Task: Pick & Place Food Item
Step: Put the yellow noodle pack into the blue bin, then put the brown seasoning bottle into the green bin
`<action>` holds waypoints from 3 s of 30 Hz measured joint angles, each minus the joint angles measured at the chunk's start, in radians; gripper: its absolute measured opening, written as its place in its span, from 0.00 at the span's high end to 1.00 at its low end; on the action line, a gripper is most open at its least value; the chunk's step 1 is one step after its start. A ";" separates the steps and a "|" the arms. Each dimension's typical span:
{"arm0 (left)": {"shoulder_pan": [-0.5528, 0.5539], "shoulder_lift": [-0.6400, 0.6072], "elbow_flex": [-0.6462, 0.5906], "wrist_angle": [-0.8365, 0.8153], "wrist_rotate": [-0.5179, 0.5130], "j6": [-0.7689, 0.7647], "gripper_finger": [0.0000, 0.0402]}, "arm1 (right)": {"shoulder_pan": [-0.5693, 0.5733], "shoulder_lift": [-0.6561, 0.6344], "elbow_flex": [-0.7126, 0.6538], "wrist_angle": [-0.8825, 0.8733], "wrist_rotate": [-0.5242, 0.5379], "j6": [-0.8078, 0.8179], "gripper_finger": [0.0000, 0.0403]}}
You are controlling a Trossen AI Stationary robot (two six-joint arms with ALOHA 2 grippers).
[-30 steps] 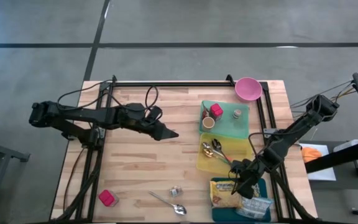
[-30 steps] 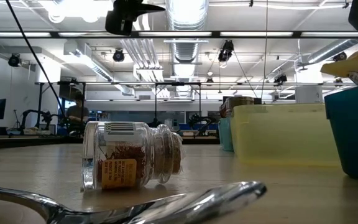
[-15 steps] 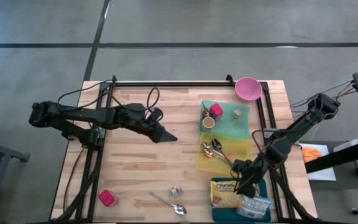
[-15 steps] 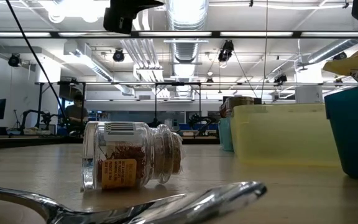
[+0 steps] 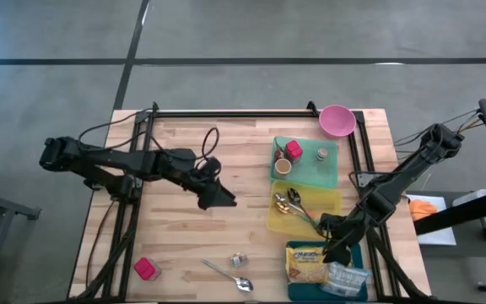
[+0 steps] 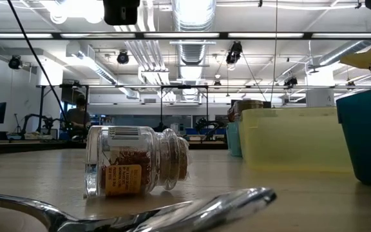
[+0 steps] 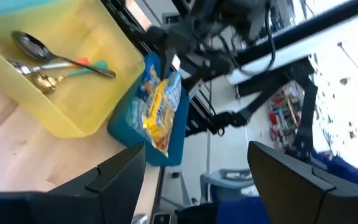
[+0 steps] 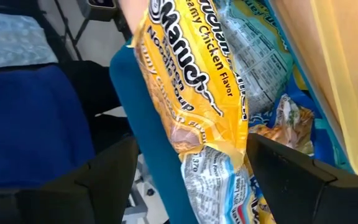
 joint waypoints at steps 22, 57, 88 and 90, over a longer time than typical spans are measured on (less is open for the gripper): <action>-0.215 0.391 0.458 -0.582 -0.054 0.305 0.29 | -0.012 -0.095 0.000 0.022 0.080 -0.050 0.27; -0.443 0.692 0.474 -0.531 -0.381 0.173 0.29 | -0.107 -0.092 0.000 0.150 0.213 -0.361 0.27; -0.458 0.817 0.502 -0.554 -0.434 0.209 0.29 | -0.107 -0.092 0.000 0.142 0.214 -0.460 0.27; -0.458 0.823 0.502 -0.555 -0.433 0.209 0.29 | -0.107 -0.092 0.000 0.141 0.214 -0.460 0.27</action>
